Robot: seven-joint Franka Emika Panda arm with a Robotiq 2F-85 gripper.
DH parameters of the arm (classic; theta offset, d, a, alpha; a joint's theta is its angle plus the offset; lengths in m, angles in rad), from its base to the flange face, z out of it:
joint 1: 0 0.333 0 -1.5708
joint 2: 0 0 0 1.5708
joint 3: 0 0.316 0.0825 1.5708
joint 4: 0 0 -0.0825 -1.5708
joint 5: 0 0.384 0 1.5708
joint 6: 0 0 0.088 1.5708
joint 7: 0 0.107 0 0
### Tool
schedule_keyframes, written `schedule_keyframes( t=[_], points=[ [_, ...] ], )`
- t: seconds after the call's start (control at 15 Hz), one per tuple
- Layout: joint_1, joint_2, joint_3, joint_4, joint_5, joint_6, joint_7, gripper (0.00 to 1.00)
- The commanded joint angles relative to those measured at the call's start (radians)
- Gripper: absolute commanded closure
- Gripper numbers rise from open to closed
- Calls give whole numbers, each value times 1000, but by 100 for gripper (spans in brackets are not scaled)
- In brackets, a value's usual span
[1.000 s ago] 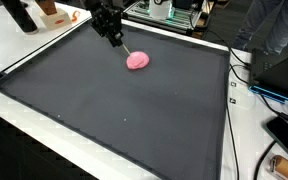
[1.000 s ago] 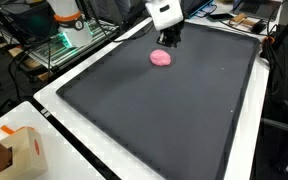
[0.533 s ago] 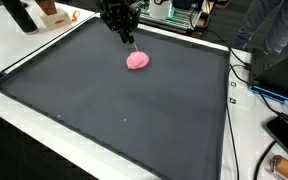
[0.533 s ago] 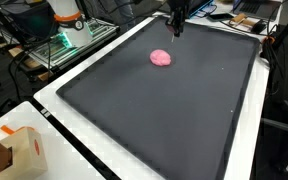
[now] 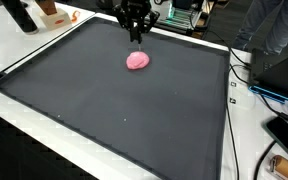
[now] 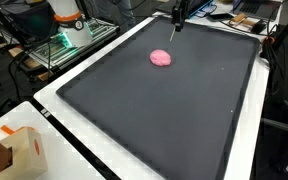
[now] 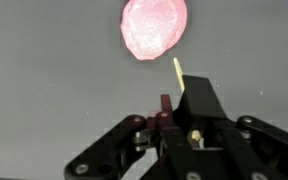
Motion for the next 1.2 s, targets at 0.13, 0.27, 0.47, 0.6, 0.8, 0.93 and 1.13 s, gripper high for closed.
schedule_keyframes(
  t=[0.13,0.27,0.47,0.6,0.8,0.93,1.13],
  points=[
    [-1,0,10,1,-19,-5,8,75],
    [-2,0,9,1,-20,-5,8,75],
    [-2,0,9,1,-20,-5,8,75],
    [12,7,7,13,-62,-30,50,94],
    [56,20,18,38,-173,-81,142,94],
    [88,31,29,58,-259,-122,216,94],
    [142,63,49,97,-370,-192,324,94]
  ],
)
